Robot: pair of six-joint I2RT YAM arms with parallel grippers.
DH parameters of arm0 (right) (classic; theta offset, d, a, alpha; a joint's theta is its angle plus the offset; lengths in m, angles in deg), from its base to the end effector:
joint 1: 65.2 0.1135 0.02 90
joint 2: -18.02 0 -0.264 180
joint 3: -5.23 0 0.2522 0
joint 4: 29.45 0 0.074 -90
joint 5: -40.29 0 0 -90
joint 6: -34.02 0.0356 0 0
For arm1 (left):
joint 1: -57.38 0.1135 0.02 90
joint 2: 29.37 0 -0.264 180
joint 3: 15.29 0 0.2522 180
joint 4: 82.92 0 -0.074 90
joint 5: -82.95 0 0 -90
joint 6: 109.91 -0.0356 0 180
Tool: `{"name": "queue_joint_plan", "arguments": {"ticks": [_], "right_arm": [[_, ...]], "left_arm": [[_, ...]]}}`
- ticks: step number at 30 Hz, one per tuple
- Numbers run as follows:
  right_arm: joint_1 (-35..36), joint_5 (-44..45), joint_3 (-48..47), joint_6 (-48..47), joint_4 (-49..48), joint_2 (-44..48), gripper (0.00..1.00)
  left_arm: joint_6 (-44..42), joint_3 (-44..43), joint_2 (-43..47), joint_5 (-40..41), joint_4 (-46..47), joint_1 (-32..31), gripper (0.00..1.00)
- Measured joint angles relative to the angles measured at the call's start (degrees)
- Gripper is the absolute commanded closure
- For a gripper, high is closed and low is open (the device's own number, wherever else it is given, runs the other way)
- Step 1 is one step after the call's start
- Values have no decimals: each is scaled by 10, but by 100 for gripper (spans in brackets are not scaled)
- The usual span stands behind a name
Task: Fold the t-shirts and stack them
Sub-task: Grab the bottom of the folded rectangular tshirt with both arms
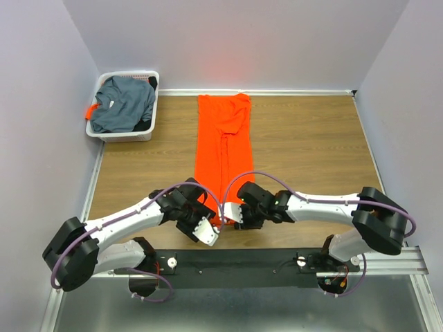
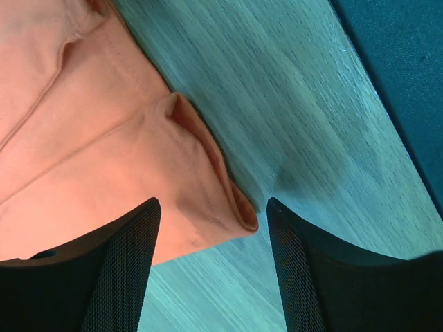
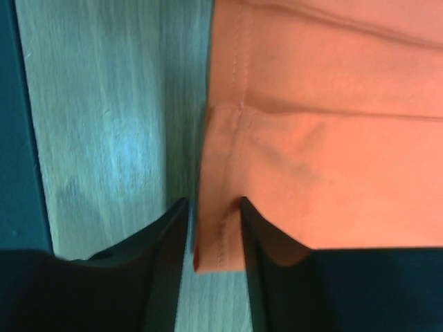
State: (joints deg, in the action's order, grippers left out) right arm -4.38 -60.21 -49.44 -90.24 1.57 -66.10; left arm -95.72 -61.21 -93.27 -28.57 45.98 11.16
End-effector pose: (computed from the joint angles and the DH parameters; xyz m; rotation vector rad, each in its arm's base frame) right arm 0.1242 0.2357 0.1573 -2.0012 1.7441 0.3980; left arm 0.1165 -0.1404 0.1727 2.3835 1.2132 -0.3651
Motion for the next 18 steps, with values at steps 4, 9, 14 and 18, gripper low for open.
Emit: {"name": "queue_joint_plan", "arguments": {"ticks": [4, 9, 14, 18], "right_arm": [[0, 7, 8, 1, -26, -1, 69], [2, 14, 16, 2, -47, 0, 83], [3, 22, 24, 3, -63, 2, 99], [4, 26, 26, 4, -70, 2, 99]], "left_arm": [[9, 5, -17, 15, 13, -13, 37], [31, 3, -41, 32, 34, -23, 49], [44, -2, -60, 44, 55, -27, 79], [44, 2, -62, 47, 64, -27, 100]]}}
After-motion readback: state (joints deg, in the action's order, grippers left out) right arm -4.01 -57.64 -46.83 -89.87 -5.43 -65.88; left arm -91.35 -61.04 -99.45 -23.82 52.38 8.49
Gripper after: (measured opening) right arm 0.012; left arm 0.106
